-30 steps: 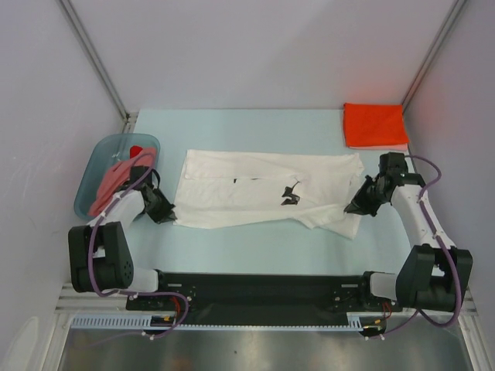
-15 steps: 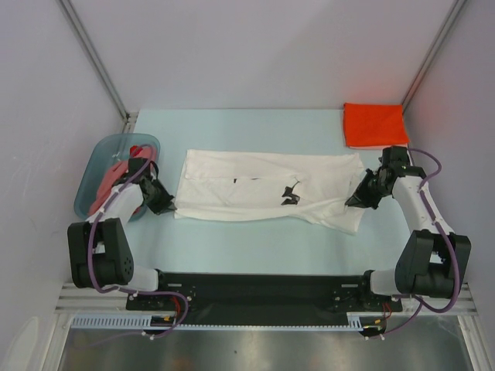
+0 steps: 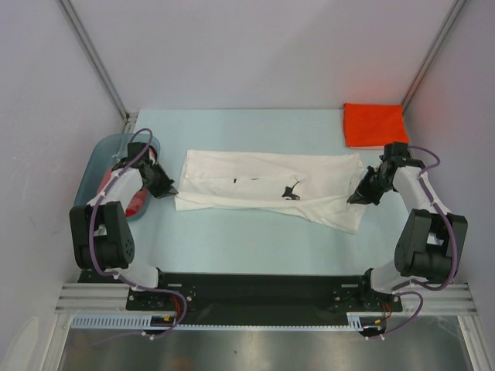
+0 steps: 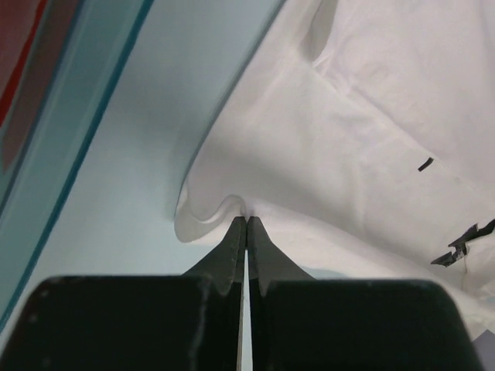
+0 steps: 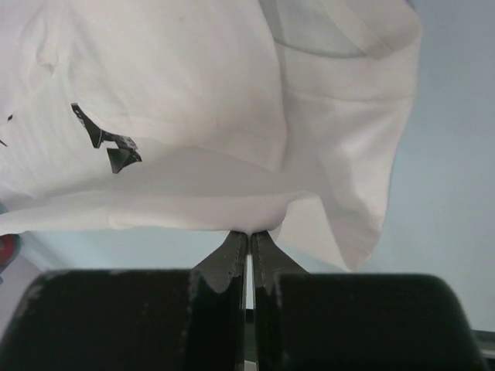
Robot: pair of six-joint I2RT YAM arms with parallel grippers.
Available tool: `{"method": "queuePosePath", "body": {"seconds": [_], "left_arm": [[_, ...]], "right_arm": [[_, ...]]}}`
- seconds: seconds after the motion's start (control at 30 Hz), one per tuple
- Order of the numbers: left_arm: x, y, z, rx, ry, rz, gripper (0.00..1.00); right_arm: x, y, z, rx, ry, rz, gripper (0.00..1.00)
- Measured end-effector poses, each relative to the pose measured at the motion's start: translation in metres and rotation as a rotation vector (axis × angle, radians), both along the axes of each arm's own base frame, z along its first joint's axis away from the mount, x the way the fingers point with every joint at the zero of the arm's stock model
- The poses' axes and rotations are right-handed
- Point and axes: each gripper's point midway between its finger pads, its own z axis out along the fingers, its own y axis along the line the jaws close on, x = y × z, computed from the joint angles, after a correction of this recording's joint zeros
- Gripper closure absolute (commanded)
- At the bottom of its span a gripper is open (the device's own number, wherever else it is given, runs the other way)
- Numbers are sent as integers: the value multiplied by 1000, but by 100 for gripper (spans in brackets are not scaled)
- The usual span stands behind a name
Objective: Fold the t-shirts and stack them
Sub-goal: Fold the tshirt
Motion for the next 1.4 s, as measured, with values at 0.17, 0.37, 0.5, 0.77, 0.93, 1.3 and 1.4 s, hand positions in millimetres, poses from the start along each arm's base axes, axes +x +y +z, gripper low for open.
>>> {"method": "queuePosePath", "body": {"seconds": [0.17,0.37,0.5,0.77,0.93,1.3,1.4], "left_arm": [[25,0,-3,-16,2,-24,99],[58,-1,-6,-35,-4,-43,98],[74,-3,-5,-41,-14,-54,97],[96,-8,-9,-50,-19,-74,97],[104,-8,-14,-50,-8,-75,97],[108,-5,-18,-36,3,-85,96],[112,-4,-20,-32,6,-90,96]], "right_arm": [[22,-3,1,1,-13,8,100],[43,-6,2,7,-29,21,100],[53,-6,-1,15,-27,25,100],[73,-4,-9,15,-21,42,100],[83,1,-10,15,-25,58,100],[114,11,-2,12,-66,84,100],[127,13,1,11,-78,84,100]]}}
